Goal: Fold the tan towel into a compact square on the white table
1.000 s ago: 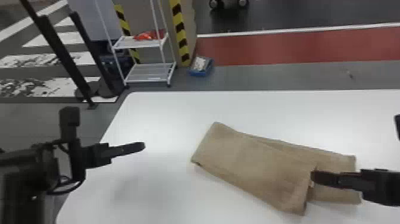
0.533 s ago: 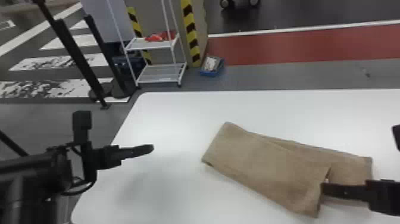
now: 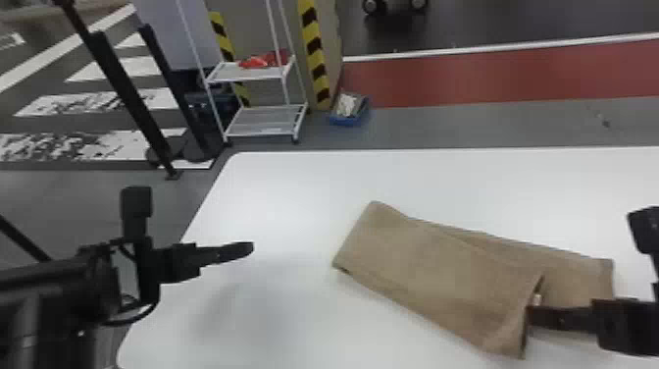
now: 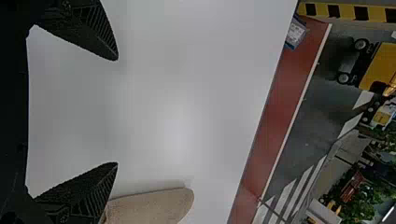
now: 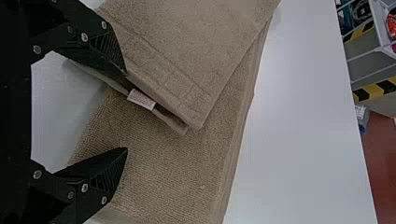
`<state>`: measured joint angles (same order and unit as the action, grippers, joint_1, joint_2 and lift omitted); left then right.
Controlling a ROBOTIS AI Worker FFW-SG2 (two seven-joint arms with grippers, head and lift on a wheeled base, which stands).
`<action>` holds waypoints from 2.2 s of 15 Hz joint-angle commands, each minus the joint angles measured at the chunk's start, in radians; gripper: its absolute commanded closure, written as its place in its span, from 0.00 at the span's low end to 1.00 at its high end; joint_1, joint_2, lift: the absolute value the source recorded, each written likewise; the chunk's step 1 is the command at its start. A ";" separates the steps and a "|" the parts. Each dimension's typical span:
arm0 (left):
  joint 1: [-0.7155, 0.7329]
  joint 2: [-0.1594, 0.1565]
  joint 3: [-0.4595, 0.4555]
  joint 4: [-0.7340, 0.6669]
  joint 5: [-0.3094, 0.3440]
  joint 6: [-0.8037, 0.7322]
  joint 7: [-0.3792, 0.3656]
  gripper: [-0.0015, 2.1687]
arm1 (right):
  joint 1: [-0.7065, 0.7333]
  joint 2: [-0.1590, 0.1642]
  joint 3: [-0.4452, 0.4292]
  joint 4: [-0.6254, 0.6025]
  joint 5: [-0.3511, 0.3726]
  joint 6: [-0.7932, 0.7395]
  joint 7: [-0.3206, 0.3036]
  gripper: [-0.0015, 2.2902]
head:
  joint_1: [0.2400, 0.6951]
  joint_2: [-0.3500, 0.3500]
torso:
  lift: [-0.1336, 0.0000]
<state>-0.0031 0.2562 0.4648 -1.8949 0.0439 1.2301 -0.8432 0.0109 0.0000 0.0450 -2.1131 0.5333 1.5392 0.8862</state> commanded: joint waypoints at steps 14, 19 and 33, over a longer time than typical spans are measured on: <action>-0.015 0.026 -0.005 0.059 0.005 -0.065 -0.002 0.04 | -0.032 0.001 0.015 0.045 -0.072 -0.073 -0.039 0.18 | 1.00 0.88 | 0.08; -0.024 0.029 -0.005 0.060 0.005 -0.065 -0.004 0.04 | -0.020 0.001 0.004 -0.002 -0.090 -0.046 -0.036 0.18 | 1.00 0.90 | 0.08; -0.023 0.032 -0.015 0.069 0.004 -0.065 -0.005 0.04 | -0.037 0.001 -0.002 0.067 -0.098 -0.043 -0.042 0.51 | 1.00 0.90 | 0.08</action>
<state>-0.0265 0.2884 0.4505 -1.8254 0.0475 1.1654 -0.8482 -0.0261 0.0000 0.0441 -2.0457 0.4363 1.4964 0.8443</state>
